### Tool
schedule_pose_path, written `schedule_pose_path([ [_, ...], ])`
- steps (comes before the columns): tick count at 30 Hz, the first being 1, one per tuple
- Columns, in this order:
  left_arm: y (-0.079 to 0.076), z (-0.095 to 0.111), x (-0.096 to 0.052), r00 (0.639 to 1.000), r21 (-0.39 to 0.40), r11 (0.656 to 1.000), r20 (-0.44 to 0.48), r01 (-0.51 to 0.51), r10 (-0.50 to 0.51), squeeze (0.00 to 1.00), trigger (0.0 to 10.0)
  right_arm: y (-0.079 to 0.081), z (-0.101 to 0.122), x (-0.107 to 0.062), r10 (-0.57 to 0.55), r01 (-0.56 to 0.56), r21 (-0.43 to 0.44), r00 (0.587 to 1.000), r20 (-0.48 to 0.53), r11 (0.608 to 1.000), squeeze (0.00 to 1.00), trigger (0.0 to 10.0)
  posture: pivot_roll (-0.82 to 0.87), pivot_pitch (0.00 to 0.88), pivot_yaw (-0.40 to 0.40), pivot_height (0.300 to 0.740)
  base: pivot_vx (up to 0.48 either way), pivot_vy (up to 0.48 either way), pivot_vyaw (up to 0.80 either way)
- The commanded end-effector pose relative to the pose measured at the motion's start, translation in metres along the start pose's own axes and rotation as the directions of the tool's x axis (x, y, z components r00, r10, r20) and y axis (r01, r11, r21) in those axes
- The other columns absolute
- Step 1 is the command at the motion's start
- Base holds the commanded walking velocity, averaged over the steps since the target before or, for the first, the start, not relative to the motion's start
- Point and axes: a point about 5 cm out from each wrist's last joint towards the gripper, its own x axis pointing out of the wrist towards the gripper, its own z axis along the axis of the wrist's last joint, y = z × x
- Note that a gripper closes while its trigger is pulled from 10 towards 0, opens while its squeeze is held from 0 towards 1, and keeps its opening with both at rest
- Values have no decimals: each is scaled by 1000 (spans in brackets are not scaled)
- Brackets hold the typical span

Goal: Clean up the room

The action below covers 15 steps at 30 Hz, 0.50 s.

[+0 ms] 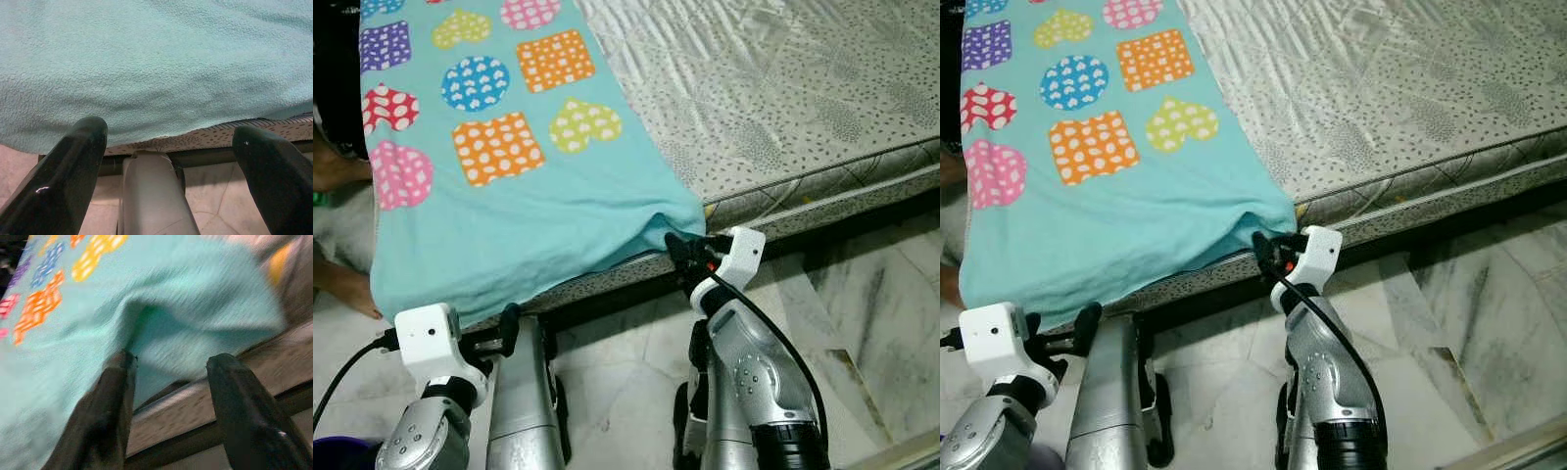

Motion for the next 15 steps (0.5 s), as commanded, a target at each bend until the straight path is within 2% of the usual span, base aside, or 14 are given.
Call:
schedule_pose_path([
  [1, 5, -6, -2, 999, 5, 1000, -28, -24, 24, 0, 10000, 13, -8, -3, 74, -72, 78, 997, -30, 994, 992, 10000, 77, 316, 33, 523, 0, 0, 0],
  [2, 5, -7, -2, 999, 4, 1000, -29, -21, 21, 0, 10000, 21, -12, -3, 120, -113, 123, 992, -49, 986, 855, 10000, 77, 315, 34, 523, 0, 0, 0],
  [3, 4, -7, -2, 999, 3, 1000, -29, -19, 19, 0, 10000, 26, -14, -3, 149, -138, 151, 987, -61, 979, 855, 10000, 77, 315, 34, 523, 0, 0, 0],
  [4, 4, -7, -2, 999, 3, 1000, -31, -17, 17, 0, 10000, 30, -17, -3, 163, -150, 171, 984, -65, 974, 475, 10000, 79, 314, 36, 523, 0, 0, 0],
  [5, 4, -7, -2, 999, 3, 1000, -32, -16, 16, 0, 10000, 33, -18, -3, 169, -155, 182, 983, -67, 971, 475, 10000, 79, 314, 36, 523, 0, 0, 0],
  [6, 4, -7, -2, 999, 2, 1000, -32, -14, 14, 0, 10000, 38, -20, 0, 170, -157, 177, 984, -59, 972, 255, 10000, 79, 314, 36, 523, 0, 0, 0],
  [7, 4, -7, -2, 999, 2, 1000, -32, -14, 14, 0, 10000, 38, -20, 0, 170, -157, 177, 984, -59, 972, 255, 10000, 79, 314, 36, 523, 0, 0, 0],
  [8, 4, -7, -2, 999, 2, 1000, -33, -13, 13, 0, 10000, 44, -21, 4, 168, -157, 192, 985, -44, 969, 0, 10000, 84, 314, 36, 523, 0, 0, 0],
  [15, 4, -8, -2, 999, 2, 1000, -35, -10, 10, 0, 10000, 62, -25, 21, 170, -163, 202, 985, -18, 966, 0, 10000, 89, 312, 36, 523, 0, 0, 0],
])
